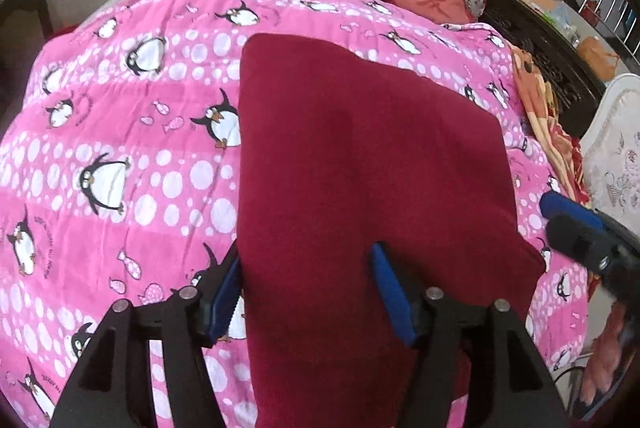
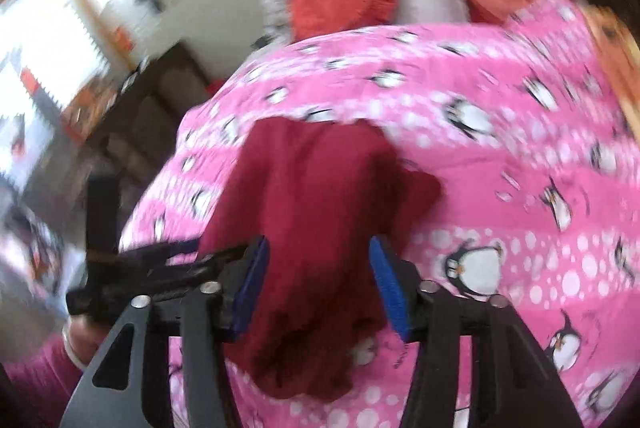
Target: Fold small clothes
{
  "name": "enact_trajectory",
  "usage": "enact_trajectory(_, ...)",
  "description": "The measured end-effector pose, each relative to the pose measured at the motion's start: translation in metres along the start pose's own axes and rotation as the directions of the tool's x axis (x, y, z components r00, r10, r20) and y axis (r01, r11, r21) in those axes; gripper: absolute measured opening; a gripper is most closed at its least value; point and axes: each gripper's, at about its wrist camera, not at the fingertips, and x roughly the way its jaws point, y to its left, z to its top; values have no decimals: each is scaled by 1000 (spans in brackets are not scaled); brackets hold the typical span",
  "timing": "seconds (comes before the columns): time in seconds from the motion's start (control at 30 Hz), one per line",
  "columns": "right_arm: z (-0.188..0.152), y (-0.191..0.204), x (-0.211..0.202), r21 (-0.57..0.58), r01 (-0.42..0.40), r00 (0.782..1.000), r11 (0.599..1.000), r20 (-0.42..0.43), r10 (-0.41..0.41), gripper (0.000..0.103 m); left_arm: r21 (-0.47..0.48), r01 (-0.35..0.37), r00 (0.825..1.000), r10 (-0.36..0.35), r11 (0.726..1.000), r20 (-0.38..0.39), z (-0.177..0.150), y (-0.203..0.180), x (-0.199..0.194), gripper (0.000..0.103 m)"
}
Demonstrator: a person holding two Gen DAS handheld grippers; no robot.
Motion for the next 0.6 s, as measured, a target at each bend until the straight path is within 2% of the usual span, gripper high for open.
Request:
enact_trajectory(0.03, 0, 8, 2, -37, 7, 1000, 999, 0, -7, 10, 2, -13, 1000, 13, 1000, 18, -2, 0, -4, 70)
enact_trajectory(0.1, -3, 21, 10, -93, 37, 999, 995, 3, -37, 8, 2, -38, 998, 38, 999, 53, -7, 1, -13, 73)
enact_trajectory(0.23, -28, 16, 45, -115, 135, 984, 984, -100, -147, 4, -24, -72, 992, 74, 997, 103, -7, 7, -25, 78)
enact_trajectory(0.27, -35, 11, 53, -108, 141, 982, 984, -111, -153, 4, -32, -77, 991, 80, 997, 108, -8, 8, -27, 78)
enact_trajectory(0.47, -35, 16, 26, -100, 135, 989, 986, -53, -140, 5, -51, -108, 977, 115, 993, 179, -10, 7, -48, 79)
enact_trajectory(0.6, -29, 25, -2, -110, 156, 988, 981, 27, -154, 13, -43, -136, 965, 142, 990, 220, -13, 1, -63, 82)
